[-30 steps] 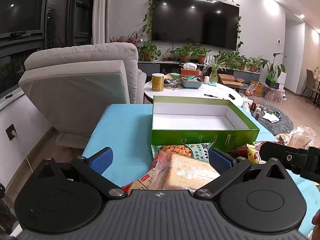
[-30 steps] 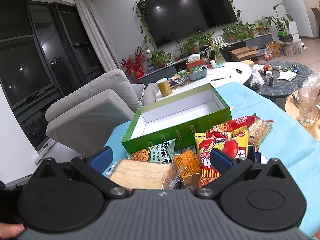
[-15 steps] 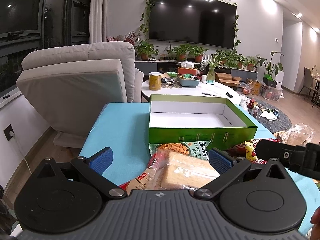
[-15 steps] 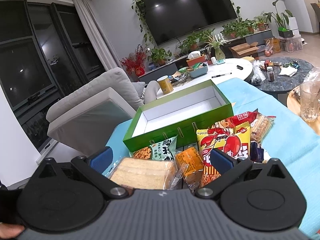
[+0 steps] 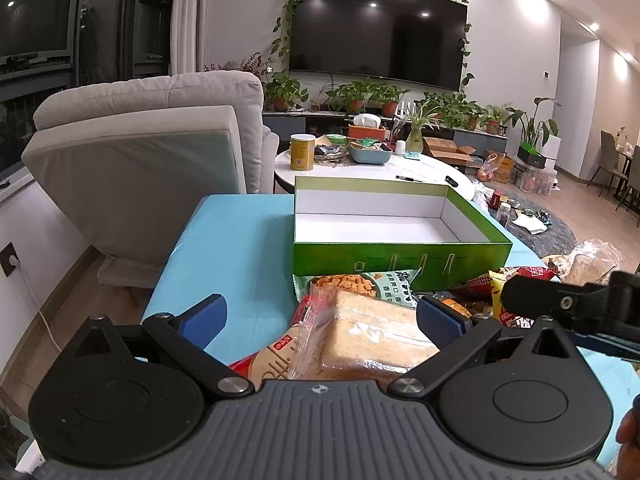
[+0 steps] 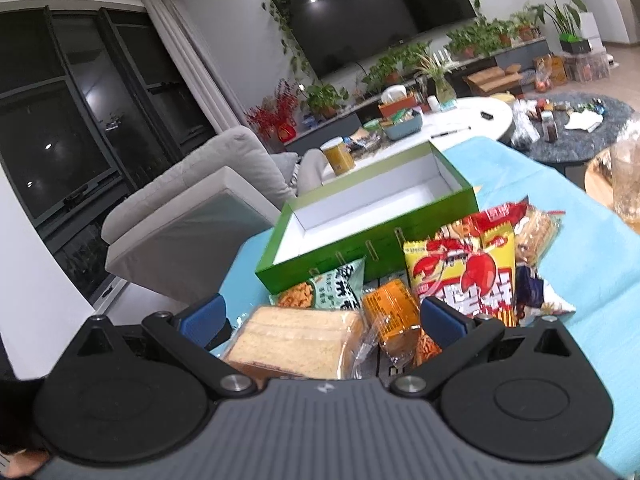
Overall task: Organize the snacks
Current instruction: 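Move the right tool toward the bagged bread slices beside the box, then grasp the bagged bread slices with the right tool and lift, then lower the bread into the green box and open the right tool, then move the right tool back to the snack pile over the red cookie bag, then grasp the red cookie bag with the right tool and lift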
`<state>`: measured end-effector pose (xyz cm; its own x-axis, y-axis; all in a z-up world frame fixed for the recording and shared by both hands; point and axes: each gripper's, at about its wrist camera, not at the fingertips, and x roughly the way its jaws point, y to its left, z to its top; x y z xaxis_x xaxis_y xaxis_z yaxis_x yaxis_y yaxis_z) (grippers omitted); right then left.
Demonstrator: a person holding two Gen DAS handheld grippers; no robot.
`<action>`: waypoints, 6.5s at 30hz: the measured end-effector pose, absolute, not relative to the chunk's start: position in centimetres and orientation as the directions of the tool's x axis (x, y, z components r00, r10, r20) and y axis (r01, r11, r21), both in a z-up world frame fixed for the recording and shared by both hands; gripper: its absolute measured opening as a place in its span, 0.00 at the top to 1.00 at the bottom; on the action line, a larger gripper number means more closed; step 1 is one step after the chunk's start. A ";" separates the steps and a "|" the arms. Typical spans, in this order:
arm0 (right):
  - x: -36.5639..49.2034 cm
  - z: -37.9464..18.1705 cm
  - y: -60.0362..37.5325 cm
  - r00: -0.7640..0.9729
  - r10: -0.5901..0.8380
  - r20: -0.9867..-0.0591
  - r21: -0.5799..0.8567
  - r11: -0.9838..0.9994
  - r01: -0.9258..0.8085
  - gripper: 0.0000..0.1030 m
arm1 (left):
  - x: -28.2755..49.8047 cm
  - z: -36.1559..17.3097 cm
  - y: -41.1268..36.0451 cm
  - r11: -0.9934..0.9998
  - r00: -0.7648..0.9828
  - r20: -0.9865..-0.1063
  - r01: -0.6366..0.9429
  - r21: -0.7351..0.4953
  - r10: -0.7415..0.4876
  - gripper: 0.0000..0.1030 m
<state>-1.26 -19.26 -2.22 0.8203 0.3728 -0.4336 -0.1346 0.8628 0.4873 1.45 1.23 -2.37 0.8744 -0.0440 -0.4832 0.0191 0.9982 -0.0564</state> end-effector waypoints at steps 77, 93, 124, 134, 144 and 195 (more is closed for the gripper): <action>15.2 -0.6 -20.0 0.769 0.467 -0.436 0.566 0.807 -0.169 0.43 | 16.8 -0.4 -2.3 0.966 0.824 -0.519 0.259 -0.011 -0.227 0.40; 19.3 -5.5 -17.1 0.658 0.455 -0.600 0.499 0.856 -0.136 0.42 | 20.1 -5.5 -0.4 0.981 0.760 -0.629 0.193 -0.018 -0.161 0.18; 3.8 -4.5 -15.6 0.641 0.485 -0.595 0.454 0.861 -0.229 0.35 | 7.5 -7.0 8.4 0.993 0.763 -0.637 0.044 -0.110 -0.105 0.04; 1.7 -6.8 -13.4 0.569 0.512 -0.644 0.487 0.847 -0.211 0.35 | 4.5 -8.6 9.2 0.965 0.712 -0.661 0.095 -0.243 -0.236 0.06; 2.5 -7.4 -12.9 0.557 0.505 -0.659 0.519 0.842 -0.149 0.35 | 2.3 -9.1 6.7 0.946 0.632 -0.704 0.207 -0.249 -0.324 0.08; 2.6 -6.1 -12.4 0.577 0.530 -0.621 0.507 0.833 -0.221 0.62 | 2.2 -6.8 4.9 0.922 0.676 -0.630 0.327 -0.210 -0.383 0.53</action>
<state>2.56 -12.43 -6.05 0.5772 0.5305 -0.6208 -0.2211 0.8334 0.5065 2.17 4.89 -6.79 0.6757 -0.3829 -0.6300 0.3268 0.9216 -0.2096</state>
